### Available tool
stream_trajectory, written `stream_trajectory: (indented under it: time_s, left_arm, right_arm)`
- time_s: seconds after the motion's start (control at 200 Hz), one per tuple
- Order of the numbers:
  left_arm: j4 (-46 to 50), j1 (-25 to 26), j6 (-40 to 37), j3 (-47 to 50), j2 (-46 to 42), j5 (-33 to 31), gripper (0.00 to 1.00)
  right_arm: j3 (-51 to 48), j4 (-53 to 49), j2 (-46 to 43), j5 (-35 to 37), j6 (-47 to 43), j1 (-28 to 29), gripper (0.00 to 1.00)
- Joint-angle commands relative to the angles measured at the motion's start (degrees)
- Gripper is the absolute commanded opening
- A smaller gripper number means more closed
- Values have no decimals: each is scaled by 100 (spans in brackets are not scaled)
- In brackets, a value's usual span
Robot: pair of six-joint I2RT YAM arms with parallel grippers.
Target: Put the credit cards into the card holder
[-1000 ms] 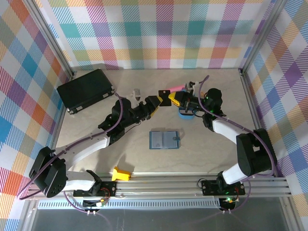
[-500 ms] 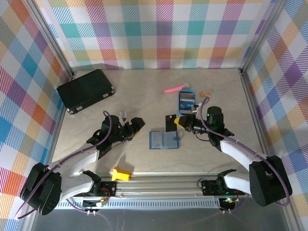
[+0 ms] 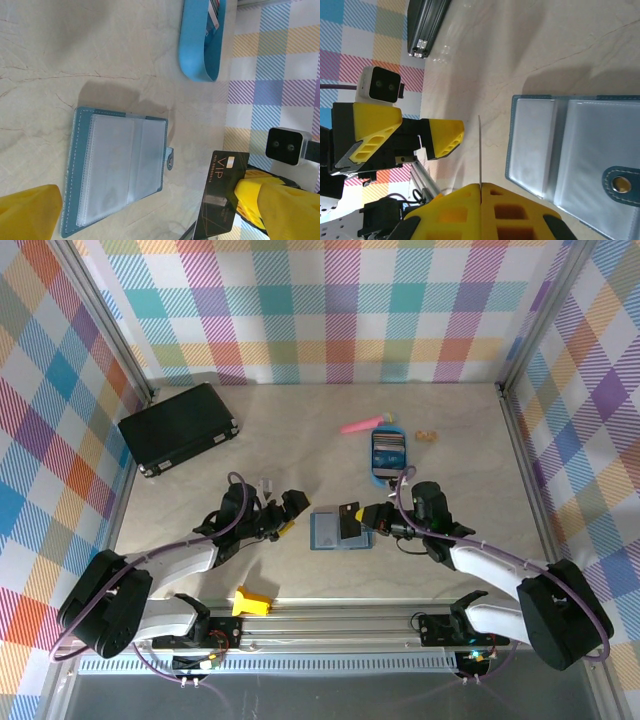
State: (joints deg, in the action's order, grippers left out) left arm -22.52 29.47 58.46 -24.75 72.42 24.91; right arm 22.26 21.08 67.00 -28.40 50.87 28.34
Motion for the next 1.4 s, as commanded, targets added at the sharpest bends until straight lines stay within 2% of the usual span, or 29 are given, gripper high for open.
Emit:
stream_trajectory:
  time_s: [0.0, 0.285, 0.545, 0.83, 1.395]
  left_arm:
    - [-280, 9, -38, 54, 103, 108, 100]
    - [-166, 282, -128, -103, 646, 5, 97]
    - [-789, 425, -46, -195, 1170, 45, 90]
    - [-811, 515, -64, -340, 1300, 15, 86]
    - [-958, 639, -88, -583, 1632, 183, 82]
  right_arm:
    - [-114, -88, -123, 133, -126, 36, 0]
    - [-170, -201, -107, 417, -217, 113, 0]
    - [-167, 77, 309, 801, -174, 316, 0]
    - [-58, 505, 870, 872, -116, 385, 0]
    - [129, 313, 946, 955, -214, 409, 0]
